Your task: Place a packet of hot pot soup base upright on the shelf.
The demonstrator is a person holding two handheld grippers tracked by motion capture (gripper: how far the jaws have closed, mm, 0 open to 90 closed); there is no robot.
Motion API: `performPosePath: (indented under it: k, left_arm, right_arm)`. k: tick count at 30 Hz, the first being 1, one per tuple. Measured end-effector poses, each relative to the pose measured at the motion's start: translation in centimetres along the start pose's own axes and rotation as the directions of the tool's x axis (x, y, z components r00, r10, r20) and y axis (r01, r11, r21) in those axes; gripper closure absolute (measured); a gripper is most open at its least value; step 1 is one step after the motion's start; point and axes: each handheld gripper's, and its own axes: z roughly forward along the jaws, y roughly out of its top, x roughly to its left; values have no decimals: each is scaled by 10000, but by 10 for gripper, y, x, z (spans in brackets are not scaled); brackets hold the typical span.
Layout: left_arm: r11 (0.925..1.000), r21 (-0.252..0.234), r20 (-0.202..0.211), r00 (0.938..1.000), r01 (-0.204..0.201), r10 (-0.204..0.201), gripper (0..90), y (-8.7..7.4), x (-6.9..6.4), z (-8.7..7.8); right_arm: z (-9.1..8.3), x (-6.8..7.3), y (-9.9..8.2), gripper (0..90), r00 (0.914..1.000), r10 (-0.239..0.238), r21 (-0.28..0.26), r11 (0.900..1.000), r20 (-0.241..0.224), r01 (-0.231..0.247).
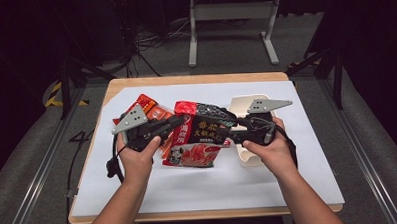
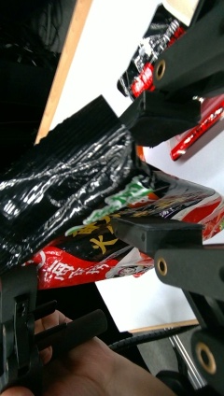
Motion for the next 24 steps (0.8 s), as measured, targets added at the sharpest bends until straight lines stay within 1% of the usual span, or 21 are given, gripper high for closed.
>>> performPosePath:
  k: [2,3,4,7,9,14,16,20,24]
  left_arm:
    - [10000,27,17,10000,-30,30,874,0,-1,1]
    - [10000,37,21,10000,-34,34,874,0,-1,1]
    - [10000,33,8,10000,-48,48,874,0,-2,1]
    - [10000,12,-5,10000,-33,33,873,0,-1,1]
    - [10000,35,-21,10000,-90,90,871,0,0,1]
    - [9996,2,-150,9995,-288,288,868,2,-1,1]
    - [9994,-27,-221,9991,-350,349,865,2,-1,1]
    - [9991,-139,-256,9989,-394,390,854,3,-1,-1]
    - [9993,-297,-148,9996,-238,234,799,3,2,-1]
  right_arm:
    - [1,0,1,610,10000,16,98,10000,-76,-15]
    - [1,0,1,661,10000,-34,132,9999,-66,34]
    - [1,0,2,689,9999,-97,182,9998,-80,98]
    - [0,1,5,737,9997,-224,308,9993,-39,225]
    - [-1,2,6,755,9993,-375,317,9988,25,374]
    - [-3,4,11,779,9963,-741,316,9968,425,728]
    - [-3,5,14,789,9947,-899,321,9956,500,883]
    - [-5,6,19,799,9936,-993,312,9947,534,978]
    - [-6,3,24,807,9942,-962,258,9951,488,950]
